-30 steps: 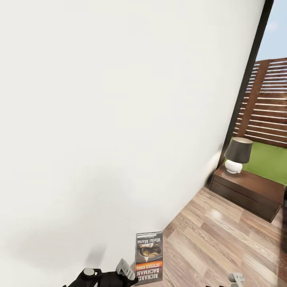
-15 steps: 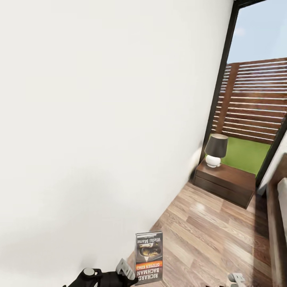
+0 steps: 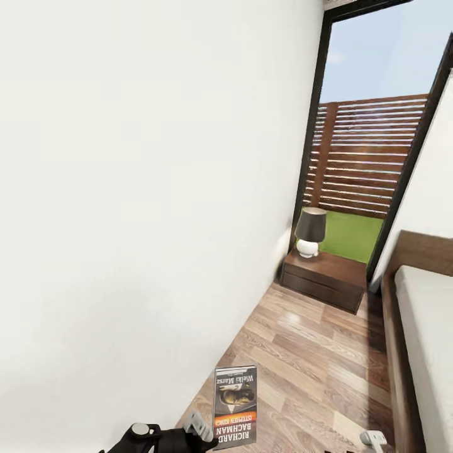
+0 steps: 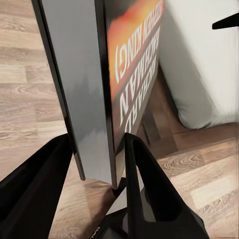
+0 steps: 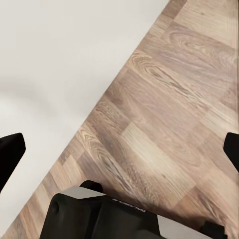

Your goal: In the bedroom, move the book from the bed onto either nightstand, and place the two sandals side by side next to the bed.

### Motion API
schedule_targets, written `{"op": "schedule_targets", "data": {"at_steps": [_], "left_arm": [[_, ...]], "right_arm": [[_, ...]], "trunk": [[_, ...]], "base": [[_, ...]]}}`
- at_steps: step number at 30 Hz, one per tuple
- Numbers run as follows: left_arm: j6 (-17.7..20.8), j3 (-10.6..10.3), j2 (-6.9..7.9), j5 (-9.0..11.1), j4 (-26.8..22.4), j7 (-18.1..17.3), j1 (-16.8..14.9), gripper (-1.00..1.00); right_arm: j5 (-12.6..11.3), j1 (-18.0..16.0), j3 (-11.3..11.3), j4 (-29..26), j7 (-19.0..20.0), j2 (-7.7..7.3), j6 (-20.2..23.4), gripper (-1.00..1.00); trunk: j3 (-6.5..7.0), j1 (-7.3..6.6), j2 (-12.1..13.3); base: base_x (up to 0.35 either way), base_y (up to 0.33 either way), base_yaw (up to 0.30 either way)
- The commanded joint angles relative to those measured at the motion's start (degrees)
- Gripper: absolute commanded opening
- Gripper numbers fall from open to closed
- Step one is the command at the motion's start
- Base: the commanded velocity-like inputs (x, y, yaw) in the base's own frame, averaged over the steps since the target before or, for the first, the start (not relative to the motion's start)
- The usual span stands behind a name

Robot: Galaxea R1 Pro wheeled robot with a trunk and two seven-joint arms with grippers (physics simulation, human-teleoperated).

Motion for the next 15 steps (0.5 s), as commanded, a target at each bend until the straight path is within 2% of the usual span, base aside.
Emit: {"op": "schedule_targets", "data": {"at_steps": [1, 15], "left_arm": [[0.3, -0.1, 0.02, 0.3, 0.0, -0.1, 0.0, -1.00], [0.3, -0.1, 0.02, 0.3, 0.0, -0.1, 0.0, -1.00]], "right_arm": [[-0.6, 0.0, 0.2, 0.0, 0.1, -0.04, 0.5, 1.00], [-0.6, 0.0, 0.2, 0.0, 0.1, -0.04, 0.5, 1.00]], "trunk": [[-0.08, 0.03, -0.1], [-0.08, 0.03, -0.1]], "base": [[0.000, 0.000, -0.279], [0.000, 0.000, -0.279]]}}
